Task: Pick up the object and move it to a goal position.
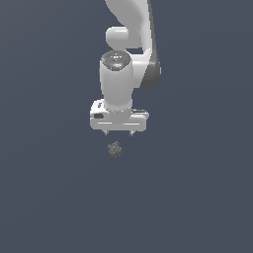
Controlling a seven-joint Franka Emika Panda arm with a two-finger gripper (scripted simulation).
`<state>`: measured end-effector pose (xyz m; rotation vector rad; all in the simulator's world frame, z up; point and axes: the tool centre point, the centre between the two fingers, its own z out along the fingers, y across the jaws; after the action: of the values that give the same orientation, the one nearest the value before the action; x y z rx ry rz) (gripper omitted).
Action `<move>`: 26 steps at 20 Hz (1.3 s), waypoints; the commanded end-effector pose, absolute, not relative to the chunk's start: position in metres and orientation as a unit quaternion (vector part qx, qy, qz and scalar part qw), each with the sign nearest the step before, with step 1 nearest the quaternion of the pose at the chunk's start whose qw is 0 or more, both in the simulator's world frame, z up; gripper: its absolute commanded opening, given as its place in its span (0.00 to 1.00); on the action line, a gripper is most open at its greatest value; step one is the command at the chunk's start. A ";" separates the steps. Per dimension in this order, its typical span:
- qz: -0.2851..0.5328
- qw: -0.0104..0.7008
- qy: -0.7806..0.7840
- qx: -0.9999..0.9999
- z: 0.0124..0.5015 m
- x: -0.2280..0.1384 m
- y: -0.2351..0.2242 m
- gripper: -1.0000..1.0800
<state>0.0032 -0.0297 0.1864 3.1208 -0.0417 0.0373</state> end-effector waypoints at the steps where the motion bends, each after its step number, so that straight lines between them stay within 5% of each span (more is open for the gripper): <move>1: 0.012 0.010 -0.013 1.000 0.186 0.003 -0.030 0.96; 26: 0.025 0.007 0.056 0.998 0.175 0.010 -0.016 0.96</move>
<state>0.0102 -0.0134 0.1799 3.1235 0.1443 0.0850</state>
